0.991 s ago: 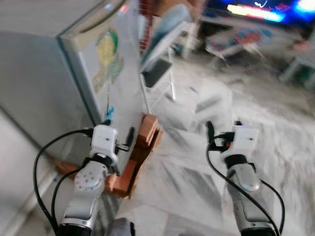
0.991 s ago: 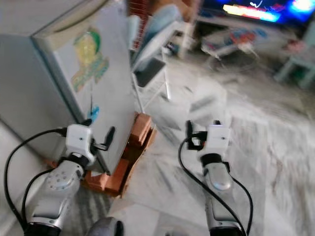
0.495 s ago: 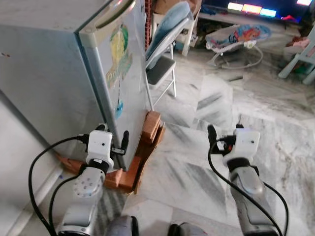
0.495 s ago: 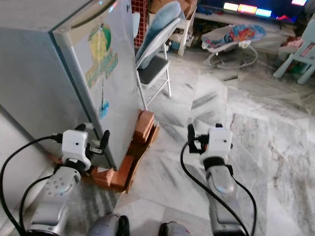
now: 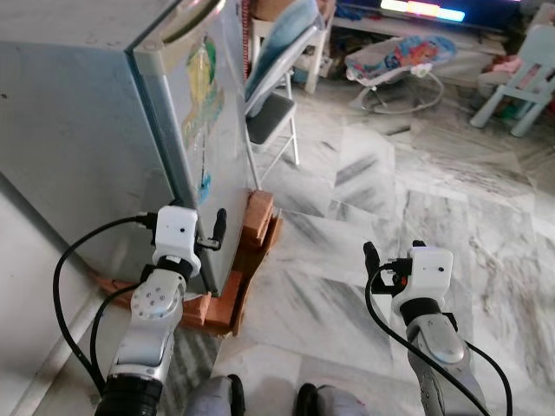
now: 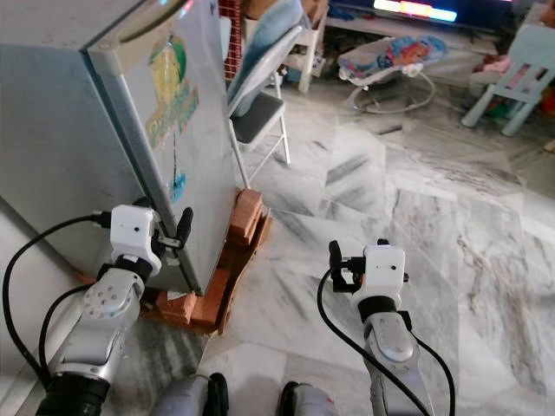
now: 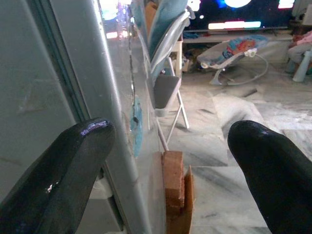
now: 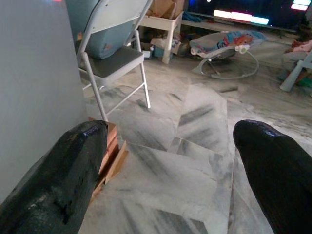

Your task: Restocking fridge

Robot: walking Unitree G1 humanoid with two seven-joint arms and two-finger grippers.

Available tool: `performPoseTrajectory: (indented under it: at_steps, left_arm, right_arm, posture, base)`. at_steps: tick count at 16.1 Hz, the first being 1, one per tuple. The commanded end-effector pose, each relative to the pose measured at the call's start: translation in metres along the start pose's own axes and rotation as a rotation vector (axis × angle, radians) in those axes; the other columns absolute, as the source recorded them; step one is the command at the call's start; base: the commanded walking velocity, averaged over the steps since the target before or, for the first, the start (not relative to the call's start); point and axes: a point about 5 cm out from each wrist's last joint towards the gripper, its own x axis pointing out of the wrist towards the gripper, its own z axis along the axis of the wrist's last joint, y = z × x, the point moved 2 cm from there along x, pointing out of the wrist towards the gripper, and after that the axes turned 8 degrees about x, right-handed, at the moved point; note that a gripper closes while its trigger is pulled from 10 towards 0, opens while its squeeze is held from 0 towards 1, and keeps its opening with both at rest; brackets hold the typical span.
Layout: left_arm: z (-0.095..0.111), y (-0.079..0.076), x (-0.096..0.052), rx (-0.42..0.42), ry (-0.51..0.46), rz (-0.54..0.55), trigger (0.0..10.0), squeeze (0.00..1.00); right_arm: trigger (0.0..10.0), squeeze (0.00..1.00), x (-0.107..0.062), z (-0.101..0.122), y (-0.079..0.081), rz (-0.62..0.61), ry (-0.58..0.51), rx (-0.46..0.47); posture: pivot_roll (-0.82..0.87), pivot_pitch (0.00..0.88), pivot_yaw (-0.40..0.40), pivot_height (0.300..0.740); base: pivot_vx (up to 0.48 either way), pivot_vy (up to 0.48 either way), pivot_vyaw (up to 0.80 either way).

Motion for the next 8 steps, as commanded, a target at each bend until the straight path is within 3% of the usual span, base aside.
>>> performPoseTrajectory:
  at_steps: [1, 4, 8]
  left_arm:
    - [-0.005, 0.000, -0.001, 0.010, 0.015, -0.001, 10.0, 0.00]
    - [-0.007, -0.001, -0.002, 0.010, 0.022, 0.011, 10.0, 0.00]
    - [-0.010, 0.011, 0.012, 0.007, 0.047, 0.084, 10.0, 0.00]
  right_arm:
    - [10.0, 0.00, -0.001, 0.005, 0.000, -0.002, -0.010, -0.008]
    - [10.0, 0.00, -0.001, 0.005, -0.001, -0.007, -0.005, -0.011]
    - [10.0, 0.00, -0.006, -0.001, 0.002, 0.009, 0.033, -0.012]
  posture:
    - [0.09, 0.112, -0.033, 0.740]
    - [0.09, 0.115, -0.037, 0.740]
    - [0.08, 0.117, -0.041, 0.740]
  base:
    - [0.000, 0.000, 0.00]
    - [0.000, 0.000, 0.00]
    - [0.000, 0.000, 0.00]
